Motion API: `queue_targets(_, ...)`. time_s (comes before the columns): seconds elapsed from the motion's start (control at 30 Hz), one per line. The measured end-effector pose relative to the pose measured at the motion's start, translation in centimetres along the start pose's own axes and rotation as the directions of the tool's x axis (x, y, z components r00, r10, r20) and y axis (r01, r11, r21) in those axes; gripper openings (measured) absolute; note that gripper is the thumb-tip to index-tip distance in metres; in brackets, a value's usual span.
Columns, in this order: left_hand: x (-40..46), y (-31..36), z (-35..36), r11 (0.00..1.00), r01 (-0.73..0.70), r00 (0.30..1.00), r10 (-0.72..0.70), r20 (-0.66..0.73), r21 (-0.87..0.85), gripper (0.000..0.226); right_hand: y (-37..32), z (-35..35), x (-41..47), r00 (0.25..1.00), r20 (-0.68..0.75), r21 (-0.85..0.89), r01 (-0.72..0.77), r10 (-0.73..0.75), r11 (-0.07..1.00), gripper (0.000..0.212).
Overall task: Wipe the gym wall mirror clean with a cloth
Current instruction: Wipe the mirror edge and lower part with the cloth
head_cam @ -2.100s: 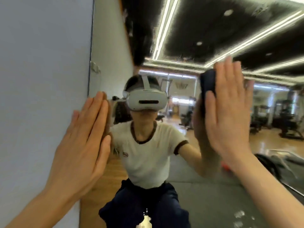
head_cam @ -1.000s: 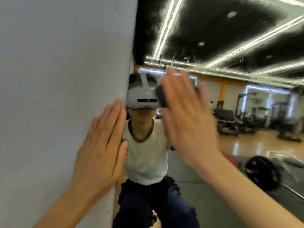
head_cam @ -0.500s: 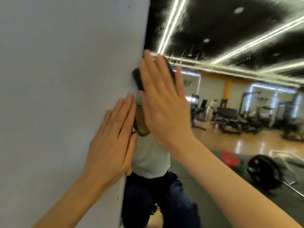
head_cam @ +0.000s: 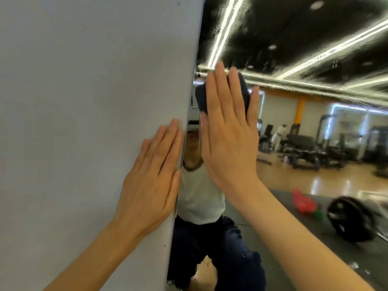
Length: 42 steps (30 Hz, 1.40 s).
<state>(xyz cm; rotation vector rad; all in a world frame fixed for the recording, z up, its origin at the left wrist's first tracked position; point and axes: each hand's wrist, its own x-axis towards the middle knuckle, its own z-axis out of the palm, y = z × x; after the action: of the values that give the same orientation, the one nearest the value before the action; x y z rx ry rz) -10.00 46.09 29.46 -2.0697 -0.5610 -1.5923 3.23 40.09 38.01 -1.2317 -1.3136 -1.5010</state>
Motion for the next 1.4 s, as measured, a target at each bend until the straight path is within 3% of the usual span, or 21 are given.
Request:
queue_targets(0.1,-1.3,-0.4,0.0,1.0,0.006,1.0,-0.006,0.009,0.016,0.061,-0.3,-1.6,-8.3,0.977,0.161,-0.003,0.141,-0.139,0.99,0.062)
queue_targets(0.2,-1.7,-0.6,0.1,0.999,-0.016,1.0,0.016,0.018,0.042,0.062,-0.1,-2.9,-14.1,0.933,0.273,0.03,0.234,-0.234,0.972,0.056)
queue_targets(0.3,-1.6,-0.6,0.2,0.999,-0.019,1.0,0.019,0.012,0.044,0.062,-0.6,-1.8,-10.0,0.957,0.205,0.014,0.207,-0.205,0.978,0.054)
queue_targets(0.47,-1.6,-0.7,0.5,1.0,-0.011,1.0,0.012,-0.023,0.011,0.059,-2.6,0.1,-3.9,0.999,0.045,0.055,-0.001,-0.001,0.998,0.055)
queue_targets(0.7,-3.9,-0.5,0.2,0.999,-0.012,1.0,0.012,0.003,0.041,0.068,-3.5,-2.2,-19.1,0.941,0.299,0.028,0.158,-0.159,0.987,0.077)
queue_targets(0.8,-5.7,-0.3,0.5,1.0,-0.022,0.999,0.022,0.025,0.017,0.061,-3.6,-1.6,-14.7,0.965,0.225,0.029,0.131,-0.134,0.991,0.066)
queue_targets(0.9,-6.0,-0.5,1.0,1.0,-0.017,1.0,0.017,0.023,-0.003,0.055,-4.3,-0.1,-8.7,0.996,0.069,0.091,-0.07,0.064,0.993,0.055)
queue_targets(0.97,-6.1,-0.5,1.2,1.0,-0.02,1.0,0.02,0.016,-0.004,0.051,-4.8,0.3,-8.9,0.995,0.042,0.083,-0.093,0.09,0.992,0.056)
queue_targets(1.03,-6.1,-0.5,1.2,1.0,-0.021,1.0,0.021,0.011,0.004,0.051,-5.3,-0.2,-13.3,0.991,0.136,0.015,-0.003,0.001,1.0,0.063)
queue_targets(1.13,-6.2,-0.4,1.1,1.0,-0.02,1.0,0.019,0.016,0.019,0.054,-5.5,-1.8,-23.0,0.92,0.357,0.02,0.166,-0.162,0.986,0.078)
queue_targets(1.23,-6.1,-0.4,0.8,1.0,-0.025,0.999,0.025,0.04,0.001,0.061,-4.9,-2.7,-25.8,0.885,0.402,0.038,0.241,-0.235,0.97,0.077)
queue_targets(1.4,-7.7,-0.2,0.9,0.999,0.014,0.999,-0.012,0.037,-0.05,0.052,-5.8,-1.2,-14.6,0.982,0.187,0.063,-0.046,0.033,0.997,0.056)
